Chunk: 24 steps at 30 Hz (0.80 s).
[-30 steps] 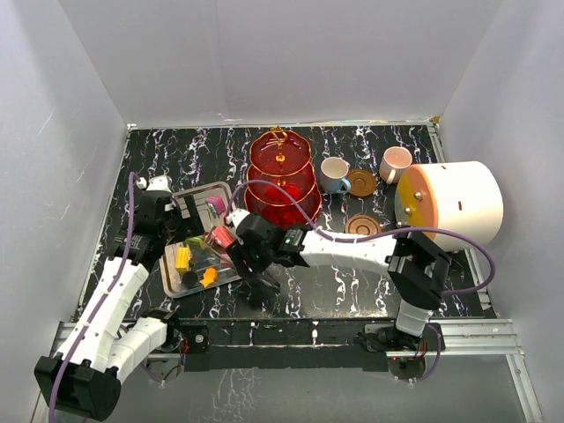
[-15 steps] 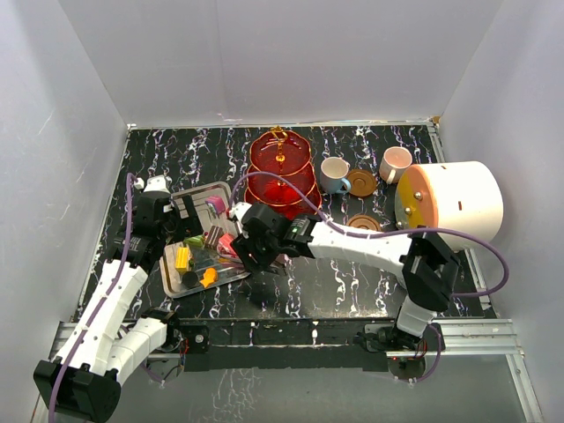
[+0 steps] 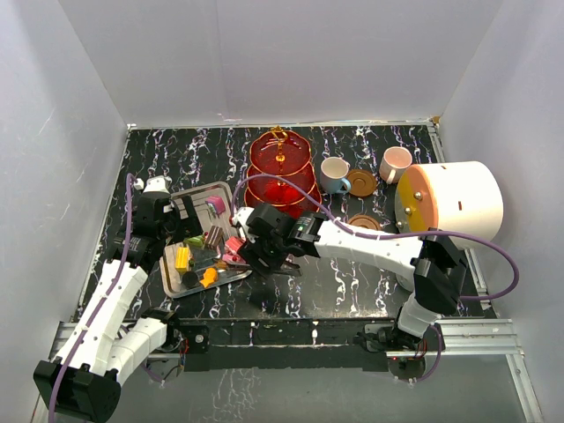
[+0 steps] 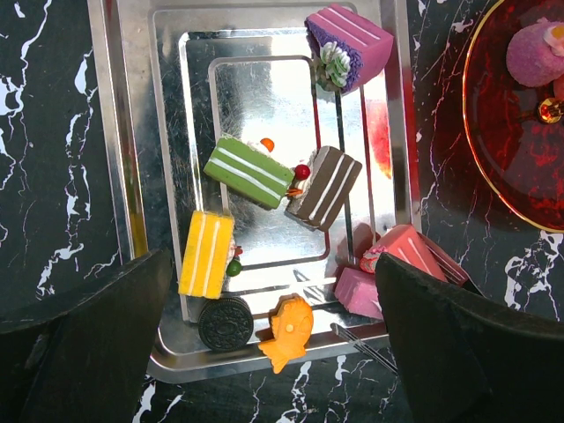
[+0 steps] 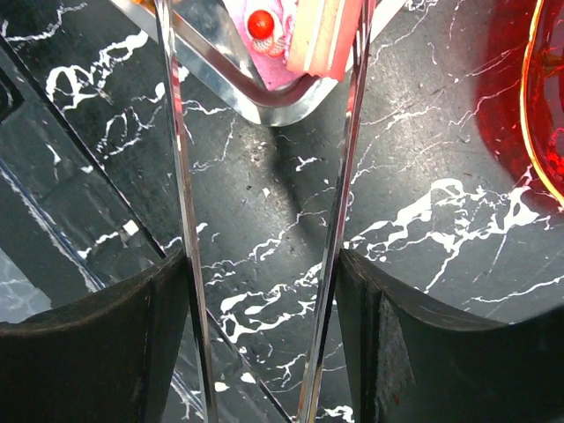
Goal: Serve the afternoon tea
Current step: Pick up the desert from the tray.
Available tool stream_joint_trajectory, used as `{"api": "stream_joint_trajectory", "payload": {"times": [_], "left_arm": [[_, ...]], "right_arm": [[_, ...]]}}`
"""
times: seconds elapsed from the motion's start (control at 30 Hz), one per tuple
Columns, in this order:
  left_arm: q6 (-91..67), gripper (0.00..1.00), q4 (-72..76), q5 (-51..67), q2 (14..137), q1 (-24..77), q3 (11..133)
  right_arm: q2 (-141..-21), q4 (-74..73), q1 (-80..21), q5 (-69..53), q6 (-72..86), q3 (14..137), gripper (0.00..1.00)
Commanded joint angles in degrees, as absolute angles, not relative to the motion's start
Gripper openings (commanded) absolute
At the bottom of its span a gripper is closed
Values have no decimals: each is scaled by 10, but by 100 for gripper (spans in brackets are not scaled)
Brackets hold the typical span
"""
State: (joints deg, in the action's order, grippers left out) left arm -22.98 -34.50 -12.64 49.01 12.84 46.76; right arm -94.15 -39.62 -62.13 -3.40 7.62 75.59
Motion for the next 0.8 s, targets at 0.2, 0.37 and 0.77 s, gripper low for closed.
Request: {"api": "stream_joint_trajectory", "payload": {"times": [0.2, 0.37, 0.77], "left_arm": [[-230, 99, -352, -132, 485, 125, 467], [-231, 99, -352, -133, 486, 125, 467], [-230, 99, -351, -128, 490, 126, 468]], "right_arm": [[-972, -449, -642, 44, 5, 822, 63], [-981, -459, -650, 55, 12, 825, 65], [-897, -246, -642, 42, 149, 580, 90]]}}
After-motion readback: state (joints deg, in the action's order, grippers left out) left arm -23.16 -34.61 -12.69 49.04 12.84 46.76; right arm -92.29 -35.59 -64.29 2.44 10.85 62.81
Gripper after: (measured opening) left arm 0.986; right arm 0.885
